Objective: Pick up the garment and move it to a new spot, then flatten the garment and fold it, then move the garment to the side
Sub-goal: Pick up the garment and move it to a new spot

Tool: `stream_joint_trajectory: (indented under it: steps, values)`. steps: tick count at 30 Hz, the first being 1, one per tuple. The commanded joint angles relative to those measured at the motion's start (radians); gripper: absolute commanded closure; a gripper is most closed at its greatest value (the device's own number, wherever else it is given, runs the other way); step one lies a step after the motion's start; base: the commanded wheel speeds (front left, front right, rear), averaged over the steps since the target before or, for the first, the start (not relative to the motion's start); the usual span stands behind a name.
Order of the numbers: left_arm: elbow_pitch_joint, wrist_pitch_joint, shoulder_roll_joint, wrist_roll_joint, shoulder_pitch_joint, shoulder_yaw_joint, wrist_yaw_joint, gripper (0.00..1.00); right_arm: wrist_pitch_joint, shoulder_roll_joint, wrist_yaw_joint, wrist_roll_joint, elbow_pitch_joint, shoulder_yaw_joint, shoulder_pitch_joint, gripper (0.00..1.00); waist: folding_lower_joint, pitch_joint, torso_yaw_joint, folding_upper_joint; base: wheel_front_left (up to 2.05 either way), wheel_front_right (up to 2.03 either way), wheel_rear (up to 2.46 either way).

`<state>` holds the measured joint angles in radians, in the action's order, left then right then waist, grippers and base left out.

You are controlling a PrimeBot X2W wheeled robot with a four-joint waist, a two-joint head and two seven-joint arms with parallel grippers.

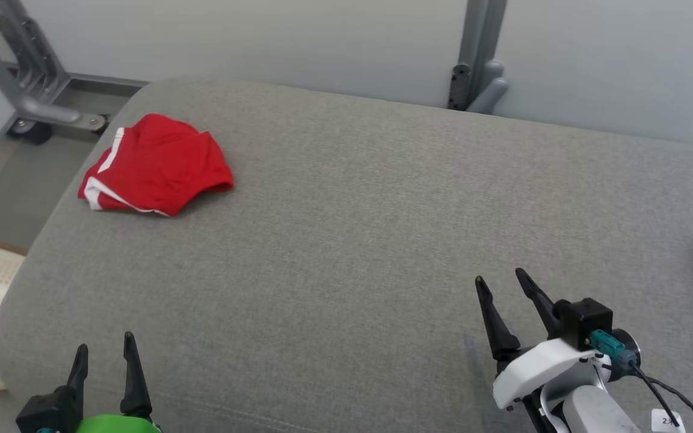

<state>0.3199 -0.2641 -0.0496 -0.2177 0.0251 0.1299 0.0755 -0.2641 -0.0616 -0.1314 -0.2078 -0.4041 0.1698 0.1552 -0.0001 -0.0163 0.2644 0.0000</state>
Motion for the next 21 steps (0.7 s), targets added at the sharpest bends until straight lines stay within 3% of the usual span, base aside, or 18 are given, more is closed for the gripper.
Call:
stream_joint_trajectory:
  steps: [1,10,21]
  values:
    - [0.002,0.0,-0.002,-0.007,-0.002,0.005,-0.003,0.0,0.0,-0.002,0.002,0.005,0.003,0.011,0.01,0.0,0.0001,-0.023,0.113,0.0,0.0,0.0,0.0]
    - [0.022,0.0,-0.002,-0.048,0.024,0.018,-0.004,0.0,0.0,0.0,0.002,-0.011,-0.004,0.076,0.041,0.0,0.0001,-0.033,0.185,0.0,0.0,0.0,0.0]
    - [0.061,0.0,-0.003,-0.069,-0.051,0.034,0.03,0.0,0.0,-0.026,0.002,-0.007,0.006,0.087,0.076,0.0,0.0001,-0.098,0.125,0.0,0.0,0.0,0.0]
